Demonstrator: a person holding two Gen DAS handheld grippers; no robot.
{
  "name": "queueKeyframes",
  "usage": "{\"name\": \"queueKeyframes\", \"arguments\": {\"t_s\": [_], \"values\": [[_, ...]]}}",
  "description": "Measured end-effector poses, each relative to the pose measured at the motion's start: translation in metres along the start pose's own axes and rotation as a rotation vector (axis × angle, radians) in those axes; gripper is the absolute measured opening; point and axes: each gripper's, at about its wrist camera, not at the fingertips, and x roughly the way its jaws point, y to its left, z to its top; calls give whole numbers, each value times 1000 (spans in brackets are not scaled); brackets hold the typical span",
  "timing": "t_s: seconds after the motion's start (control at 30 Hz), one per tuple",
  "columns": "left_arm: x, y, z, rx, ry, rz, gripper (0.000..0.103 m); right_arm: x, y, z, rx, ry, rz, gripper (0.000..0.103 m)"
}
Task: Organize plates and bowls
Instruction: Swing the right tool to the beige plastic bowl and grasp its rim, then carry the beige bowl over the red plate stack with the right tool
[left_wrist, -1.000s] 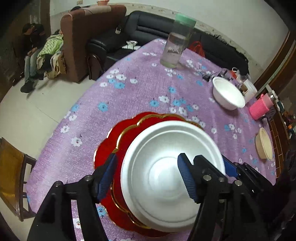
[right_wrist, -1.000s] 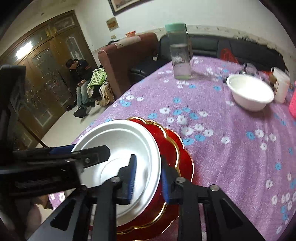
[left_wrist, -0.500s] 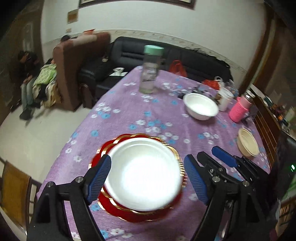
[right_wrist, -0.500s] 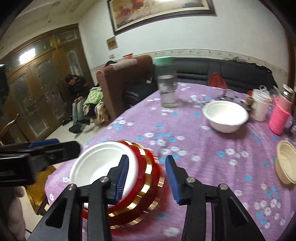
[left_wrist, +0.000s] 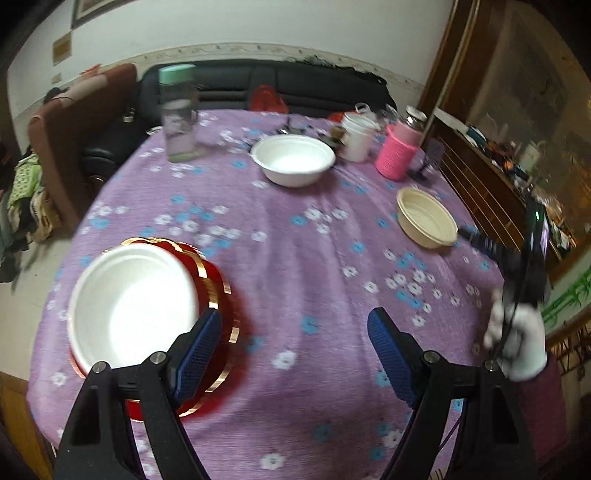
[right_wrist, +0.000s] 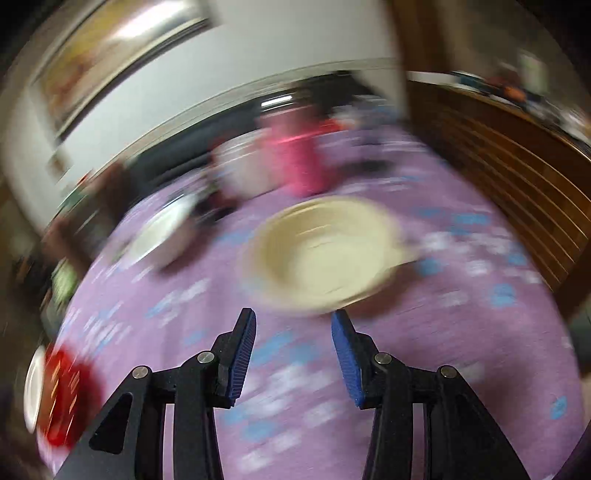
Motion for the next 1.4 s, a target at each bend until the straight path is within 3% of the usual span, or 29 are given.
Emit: {"name": "queueKeyframes", "arguments": {"t_s": [0.1,0.33,0.37,0.4,0.43,0.57,0.8,1.1,1.3,1.37,1.4], "values": [[12,-10,-3,1,31,-9,81,18,-26,24,40,-8,-72,46],[28,-17,-8,-4,71,18,81,90,-37,49,93,130,-26,45],[31,-17,-8,-10,76,21,81,96,-36,47,100,145,-19,40],[33,-17,-7,-15,80,22,81,100,-34,45,101,160,-15,21],[34,-15,-6,-18,83,23,81,102,-33,43,104,173,3,22],[48,-17,-4,-24,104,28,81,94,-22,28,90,219,118,21],[83,-28,5,-56,137,1,80,72,27,-7,-68,324,292,20],[141,-38,12,-82,196,6,80,38,70,-61,-255,387,366,20],[168,-41,8,-83,232,4,80,29,65,-78,-257,403,375,20],[170,-46,10,-68,218,17,73,33,60,-75,-240,410,383,20],[171,-49,10,-56,222,14,60,32,58,-76,-230,412,388,20]]}}
